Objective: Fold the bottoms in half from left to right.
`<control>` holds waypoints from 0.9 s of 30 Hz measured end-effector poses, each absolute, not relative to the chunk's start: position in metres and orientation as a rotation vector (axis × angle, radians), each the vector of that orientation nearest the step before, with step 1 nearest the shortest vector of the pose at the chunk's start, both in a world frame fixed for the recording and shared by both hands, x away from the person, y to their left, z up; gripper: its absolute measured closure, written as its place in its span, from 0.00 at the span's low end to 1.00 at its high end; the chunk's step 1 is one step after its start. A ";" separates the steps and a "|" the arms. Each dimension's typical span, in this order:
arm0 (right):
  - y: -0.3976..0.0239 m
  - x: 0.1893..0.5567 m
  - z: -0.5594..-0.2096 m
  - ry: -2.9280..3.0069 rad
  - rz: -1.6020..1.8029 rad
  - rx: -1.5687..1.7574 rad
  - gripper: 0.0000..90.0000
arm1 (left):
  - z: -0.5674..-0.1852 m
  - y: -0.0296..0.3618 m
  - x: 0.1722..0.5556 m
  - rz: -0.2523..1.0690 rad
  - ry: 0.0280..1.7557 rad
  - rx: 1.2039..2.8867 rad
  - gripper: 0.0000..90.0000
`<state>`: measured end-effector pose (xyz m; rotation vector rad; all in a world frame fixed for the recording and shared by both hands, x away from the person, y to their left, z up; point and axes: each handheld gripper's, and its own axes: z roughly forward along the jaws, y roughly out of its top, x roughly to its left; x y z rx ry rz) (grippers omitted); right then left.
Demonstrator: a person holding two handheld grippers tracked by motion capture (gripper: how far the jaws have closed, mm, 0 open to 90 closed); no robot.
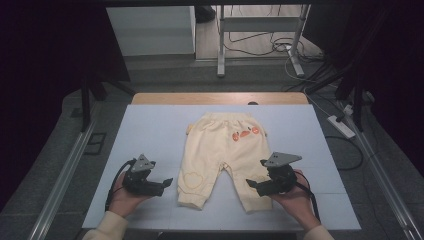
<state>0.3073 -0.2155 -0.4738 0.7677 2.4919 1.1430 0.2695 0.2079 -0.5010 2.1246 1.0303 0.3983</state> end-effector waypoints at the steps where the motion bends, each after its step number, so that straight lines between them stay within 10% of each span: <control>1: -0.215 0.307 -0.474 2.494 1.140 0.764 0.17 | -0.501 0.208 0.270 0.398 1.030 2.124 0.13; 27: -0.171 0.307 -0.475 2.557 1.157 0.653 0.17 | -0.501 0.207 0.270 0.402 1.027 2.132 0.13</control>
